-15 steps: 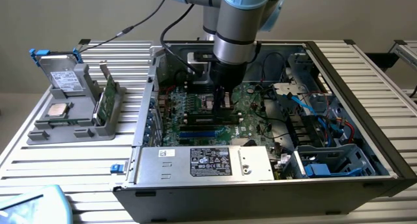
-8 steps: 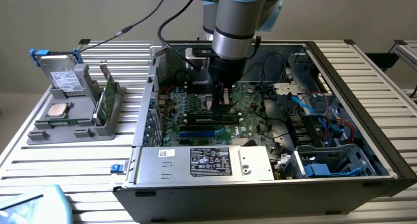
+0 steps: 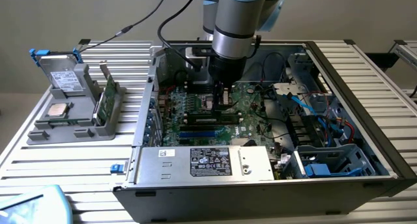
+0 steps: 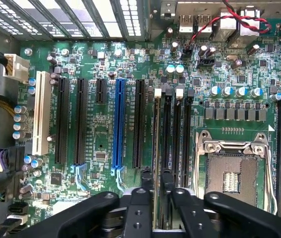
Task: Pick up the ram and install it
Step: 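Insert the ram into the slot, then press down the ram until it locks into place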
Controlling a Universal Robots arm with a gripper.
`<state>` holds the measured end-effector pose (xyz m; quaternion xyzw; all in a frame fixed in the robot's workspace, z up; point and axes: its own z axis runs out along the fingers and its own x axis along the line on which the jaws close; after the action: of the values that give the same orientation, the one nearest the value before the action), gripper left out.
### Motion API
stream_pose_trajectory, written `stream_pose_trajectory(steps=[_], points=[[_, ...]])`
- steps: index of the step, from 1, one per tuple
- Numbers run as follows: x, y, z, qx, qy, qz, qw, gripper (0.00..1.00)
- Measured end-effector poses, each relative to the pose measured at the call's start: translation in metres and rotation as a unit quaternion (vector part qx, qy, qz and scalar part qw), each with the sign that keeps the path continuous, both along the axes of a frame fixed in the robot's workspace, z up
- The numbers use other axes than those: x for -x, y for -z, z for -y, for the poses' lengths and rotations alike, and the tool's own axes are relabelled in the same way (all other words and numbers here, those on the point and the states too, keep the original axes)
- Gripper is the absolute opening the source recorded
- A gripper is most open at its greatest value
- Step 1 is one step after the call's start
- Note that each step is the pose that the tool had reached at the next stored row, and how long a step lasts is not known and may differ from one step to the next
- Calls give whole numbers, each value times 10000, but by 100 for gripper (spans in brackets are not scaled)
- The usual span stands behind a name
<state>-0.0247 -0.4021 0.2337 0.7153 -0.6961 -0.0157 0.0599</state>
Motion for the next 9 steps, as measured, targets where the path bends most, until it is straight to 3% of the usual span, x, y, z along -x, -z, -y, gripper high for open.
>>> stream_pose_trajectory(steps=[2, 9], points=[[0, 0, 0, 0, 0, 0, 10000, 11], [0, 0, 0, 0, 0, 0, 10000, 11]])
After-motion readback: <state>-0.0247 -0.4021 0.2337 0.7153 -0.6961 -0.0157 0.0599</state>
